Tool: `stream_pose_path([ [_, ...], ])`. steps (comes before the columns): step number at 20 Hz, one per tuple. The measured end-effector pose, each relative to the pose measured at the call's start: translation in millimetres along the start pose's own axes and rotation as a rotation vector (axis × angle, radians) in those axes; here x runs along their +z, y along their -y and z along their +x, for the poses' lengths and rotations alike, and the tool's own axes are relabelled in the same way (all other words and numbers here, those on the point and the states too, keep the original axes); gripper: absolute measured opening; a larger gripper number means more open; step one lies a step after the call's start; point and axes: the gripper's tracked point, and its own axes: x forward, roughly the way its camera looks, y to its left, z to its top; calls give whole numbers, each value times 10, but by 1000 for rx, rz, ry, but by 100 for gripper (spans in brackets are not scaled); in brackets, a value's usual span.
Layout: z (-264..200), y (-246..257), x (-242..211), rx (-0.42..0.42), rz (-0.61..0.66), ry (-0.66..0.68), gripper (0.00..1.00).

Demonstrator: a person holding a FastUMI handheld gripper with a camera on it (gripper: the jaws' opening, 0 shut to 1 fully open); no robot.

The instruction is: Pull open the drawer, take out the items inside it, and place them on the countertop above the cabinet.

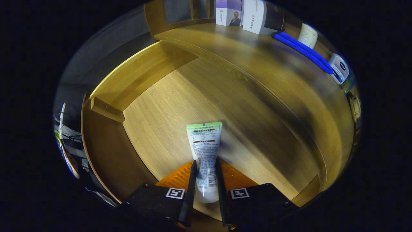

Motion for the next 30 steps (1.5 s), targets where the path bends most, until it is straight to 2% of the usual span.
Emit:
stream_pose_path([
  [2,-131,29,92,-33,-10,29,30],
  [5,-42,136,122,-93,-62,84,19],
  [6,-26,174,158,-115,-72,94,7],
  [11,-155,205,256,-141,-44,179,7],
  [18,-460,98,392,-140,-62,297,7],
  [21,-663,14,473,-114,-44,364,7],
  [30,-978,-71,495,-108,-46,440,7],
])
